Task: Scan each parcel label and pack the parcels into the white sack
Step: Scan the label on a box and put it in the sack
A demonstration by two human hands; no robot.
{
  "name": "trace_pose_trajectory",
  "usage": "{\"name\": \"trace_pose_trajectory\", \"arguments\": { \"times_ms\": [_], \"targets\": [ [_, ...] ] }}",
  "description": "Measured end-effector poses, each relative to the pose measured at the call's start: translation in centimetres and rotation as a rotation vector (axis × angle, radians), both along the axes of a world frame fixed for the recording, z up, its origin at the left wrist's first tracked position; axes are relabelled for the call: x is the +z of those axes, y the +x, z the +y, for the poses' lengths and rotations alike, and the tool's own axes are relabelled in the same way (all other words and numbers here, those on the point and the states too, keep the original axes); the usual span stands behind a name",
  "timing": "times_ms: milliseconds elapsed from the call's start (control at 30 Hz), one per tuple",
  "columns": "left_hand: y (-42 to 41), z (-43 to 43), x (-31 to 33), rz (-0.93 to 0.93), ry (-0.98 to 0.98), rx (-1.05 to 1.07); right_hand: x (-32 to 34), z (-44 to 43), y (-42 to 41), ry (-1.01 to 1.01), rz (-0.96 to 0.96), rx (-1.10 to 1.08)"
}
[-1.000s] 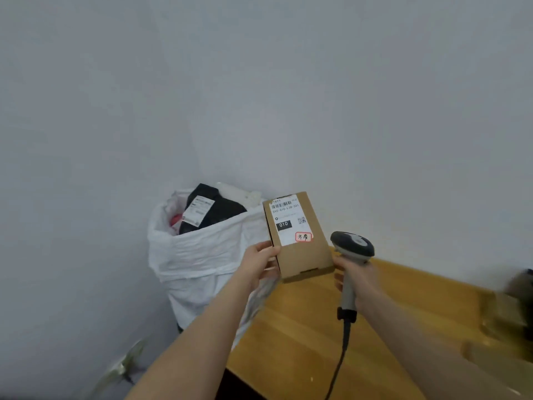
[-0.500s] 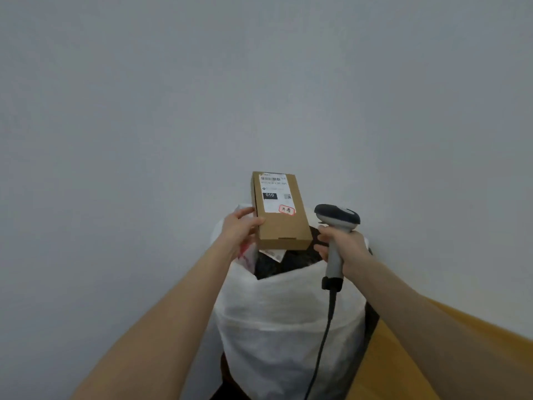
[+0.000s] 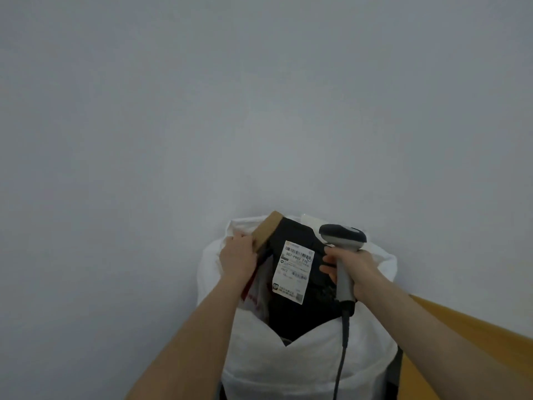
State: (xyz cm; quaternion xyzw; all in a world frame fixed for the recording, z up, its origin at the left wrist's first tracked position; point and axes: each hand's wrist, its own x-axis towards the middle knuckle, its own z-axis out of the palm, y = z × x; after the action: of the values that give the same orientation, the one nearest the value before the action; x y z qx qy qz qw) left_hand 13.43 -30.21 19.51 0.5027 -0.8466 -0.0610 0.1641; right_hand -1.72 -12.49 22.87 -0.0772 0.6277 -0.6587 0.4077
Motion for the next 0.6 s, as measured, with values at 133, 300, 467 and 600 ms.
{"name": "trace_pose_trajectory", "arguments": {
  "times_ms": [133, 300, 467, 600],
  "targets": [
    [-1.5, -0.7, -0.8, 0.17, 0.258, -0.095, -0.6, 0.2, -0.7, -0.002, -0.054, -0.033],
    [-3.5, -1.4, 0.9, 0.189, 0.289, -0.115, -0.5, 1.5, -1.1, -0.028, -0.157, -0.084],
    [-7.2, 1.2, 3.2, 0.243, 0.113, -0.199, -0.7, 4.1, -2.2, -0.061, -0.289, -0.166],
    [-10.5, 5.5, 3.8, 0.241, 0.083, -0.302, -1.8, 7.3, -2.7, -0.063, -0.381, -0.182]
  ]
}}
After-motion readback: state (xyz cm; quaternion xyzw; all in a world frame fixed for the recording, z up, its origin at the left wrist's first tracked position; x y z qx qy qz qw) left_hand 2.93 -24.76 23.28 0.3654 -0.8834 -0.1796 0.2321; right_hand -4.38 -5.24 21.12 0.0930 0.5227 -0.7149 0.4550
